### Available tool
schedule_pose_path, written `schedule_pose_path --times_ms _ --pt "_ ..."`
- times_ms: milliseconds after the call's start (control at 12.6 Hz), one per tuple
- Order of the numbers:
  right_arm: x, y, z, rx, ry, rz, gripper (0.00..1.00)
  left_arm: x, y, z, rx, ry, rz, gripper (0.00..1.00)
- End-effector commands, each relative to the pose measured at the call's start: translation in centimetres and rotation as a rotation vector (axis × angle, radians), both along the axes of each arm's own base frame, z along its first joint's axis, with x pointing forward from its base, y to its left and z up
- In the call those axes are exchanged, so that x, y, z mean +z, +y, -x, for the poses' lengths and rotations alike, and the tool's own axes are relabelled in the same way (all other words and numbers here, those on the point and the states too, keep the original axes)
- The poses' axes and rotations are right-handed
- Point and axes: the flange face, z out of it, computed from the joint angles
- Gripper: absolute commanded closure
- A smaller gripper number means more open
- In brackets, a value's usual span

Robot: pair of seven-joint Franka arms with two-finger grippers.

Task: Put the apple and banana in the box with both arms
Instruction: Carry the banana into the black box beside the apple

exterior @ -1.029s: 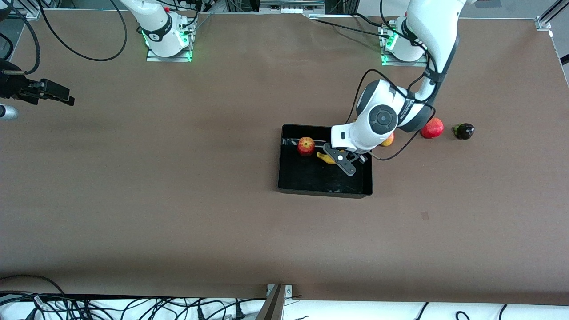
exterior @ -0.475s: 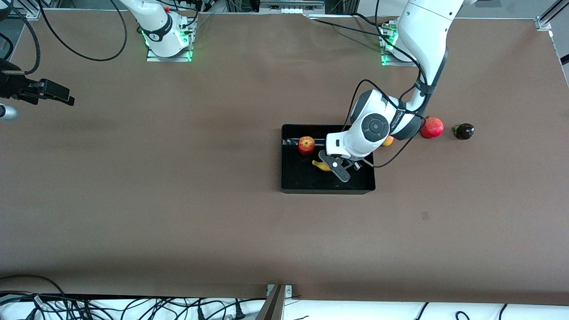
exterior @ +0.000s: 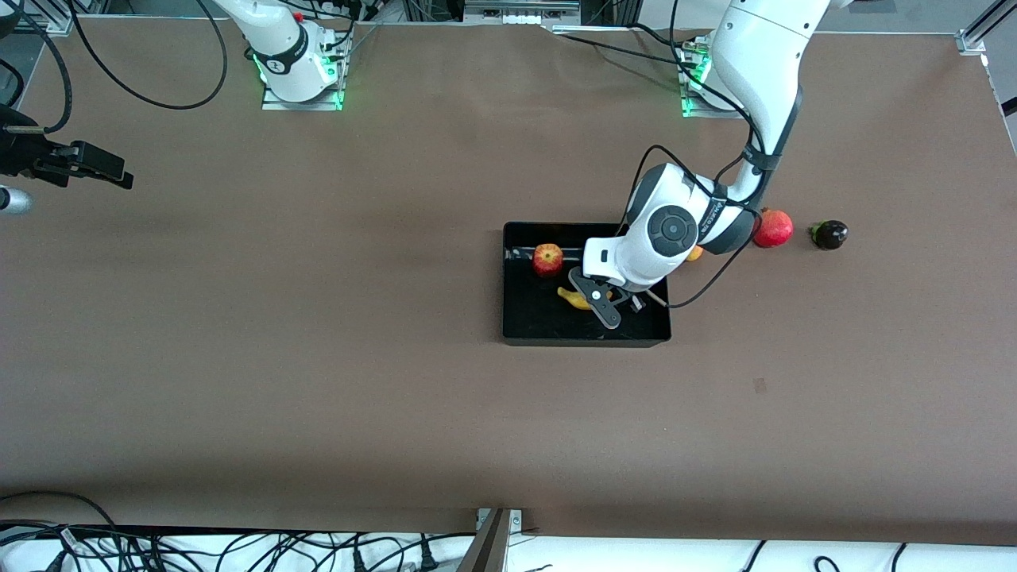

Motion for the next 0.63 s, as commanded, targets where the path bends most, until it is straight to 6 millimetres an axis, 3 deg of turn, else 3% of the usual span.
schedule_pose_path --times_ms 0,317,475,554 --pt "0.8 -0.3 -0.6 -0.001 -0.039 -0.004 0.0 0.4 0.9 -1.0 -0.045 -0.026 -0.003 1.0" --pt "0.7 -0.3 -0.5 -0.003 -0.031 -0.006 0.0 -0.8 1.5 -0.5 -0.039 -0.016 -0.009 1.0" --pt "0.7 -0.3 -0.4 -0.003 -0.03 -0.006 0.0 -2.7 1.7 0.1 -0.017 0.018 -0.016 1.0" --pt "0.7 -0.3 -0.4 -0.003 -0.03 -0.006 0.0 -3.2 1.6 0.3 -0.004 0.028 -0.021 0.69"
